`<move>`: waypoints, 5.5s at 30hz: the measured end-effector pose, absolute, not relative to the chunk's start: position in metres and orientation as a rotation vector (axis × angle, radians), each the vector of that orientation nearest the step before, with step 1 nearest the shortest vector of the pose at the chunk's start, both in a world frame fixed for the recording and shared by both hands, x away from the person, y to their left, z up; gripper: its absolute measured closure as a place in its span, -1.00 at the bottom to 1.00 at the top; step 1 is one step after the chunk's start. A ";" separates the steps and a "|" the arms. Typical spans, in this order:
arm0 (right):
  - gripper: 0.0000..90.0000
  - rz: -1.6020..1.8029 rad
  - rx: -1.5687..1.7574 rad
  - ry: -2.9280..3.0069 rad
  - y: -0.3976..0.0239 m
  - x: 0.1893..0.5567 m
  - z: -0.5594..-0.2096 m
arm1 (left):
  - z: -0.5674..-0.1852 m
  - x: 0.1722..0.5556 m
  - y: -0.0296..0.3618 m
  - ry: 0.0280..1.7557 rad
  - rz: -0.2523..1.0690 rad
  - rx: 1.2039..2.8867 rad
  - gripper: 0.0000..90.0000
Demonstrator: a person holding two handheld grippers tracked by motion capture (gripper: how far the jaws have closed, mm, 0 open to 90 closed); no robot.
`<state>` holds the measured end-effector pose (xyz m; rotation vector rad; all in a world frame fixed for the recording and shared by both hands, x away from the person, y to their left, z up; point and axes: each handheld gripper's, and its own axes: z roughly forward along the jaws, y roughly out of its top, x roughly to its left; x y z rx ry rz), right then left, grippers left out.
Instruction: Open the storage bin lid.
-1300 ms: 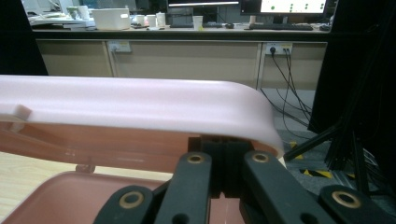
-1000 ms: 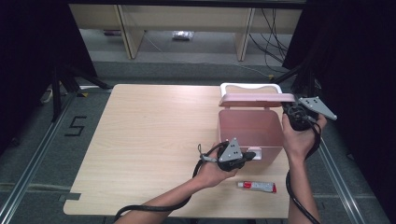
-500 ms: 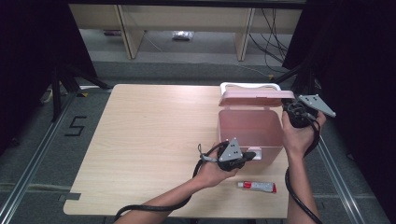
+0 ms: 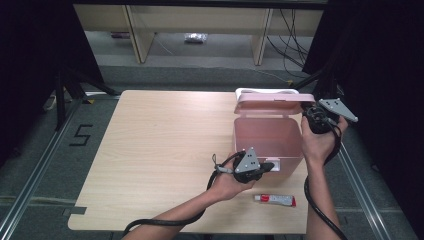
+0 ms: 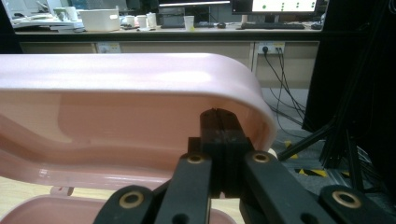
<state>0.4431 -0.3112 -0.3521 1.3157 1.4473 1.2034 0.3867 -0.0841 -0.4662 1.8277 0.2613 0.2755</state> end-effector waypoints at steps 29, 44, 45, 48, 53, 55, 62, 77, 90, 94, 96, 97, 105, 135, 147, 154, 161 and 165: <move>1.00 1.204 1.326 1.421 -0.310 0.461 -0.351 | -0.466 0.387 -0.084 0.263 0.266 1.828 0.99; 1.00 1.189 1.342 1.431 -0.306 0.471 -0.350 | -0.466 0.388 -0.084 0.263 0.267 1.829 0.99; 1.00 1.180 1.329 1.438 -0.306 0.472 -0.350 | -0.466 0.388 -0.084 0.262 0.267 1.829 0.99; 1.00 1.182 1.342 1.438 -0.304 0.474 -0.351 | -0.466 0.388 -0.084 0.262 0.267 1.829 0.99; 1.00 1.174 1.331 1.453 -0.303 0.479 -0.351 | -0.466 0.387 -0.084 0.262 0.267 1.829 0.99; 1.00 1.171 1.334 1.457 -0.302 0.480 -0.351 | -0.466 0.388 -0.084 0.262 0.266 1.830 0.99; 1.00 1.159 1.338 1.474 -0.298 0.487 -0.351 | -0.466 0.387 -0.084 0.262 0.268 1.832 0.99; 1.00 1.123 1.333 1.505 -0.291 0.498 -0.356 | -0.466 0.387 -0.084 0.262 0.268 1.832 0.99; 1.00 1.090 1.356 1.535 -0.288 0.510 -0.361 | -0.466 0.387 -0.084 0.263 0.272 1.832 0.99; 1.00 1.080 1.380 1.548 -0.285 0.513 -0.363 | -0.466 0.387 -0.084 0.261 0.272 1.833 0.99; 1.00 1.067 1.358 1.560 -0.286 0.516 -0.364 | -0.466 0.387 -0.084 0.260 0.272 1.831 0.99; 1.00 1.066 1.363 1.561 -0.286 0.517 -0.365 | -0.466 0.387 -0.084 0.260 0.272 1.832 0.99; 1.00 1.036 1.413 1.587 -0.285 0.522 -0.372 | -0.466 0.386 -0.084 0.259 0.275 1.830 0.99; 1.00 0.965 1.526 1.648 -0.285 0.539 -0.390 | -0.466 0.387 -0.084 0.261 0.274 1.831 0.99; 1.00 0.948 1.537 1.674 -0.285 0.543 -0.396 | -0.466 0.387 -0.084 0.260 0.274 1.833 0.99; 0.99 0.967 1.555 1.682 -0.285 0.536 -0.392 | -0.465 0.387 -0.084 0.260 0.273 1.834 0.99; 0.97 0.995 1.533 1.724 -0.290 0.523 -0.387 | -0.465 0.387 -0.084 0.263 0.271 1.835 0.99; 0.96 1.016 1.524 1.749 -0.291 0.513 -0.381 | -0.465 0.387 -0.084 0.266 0.272 1.834 0.99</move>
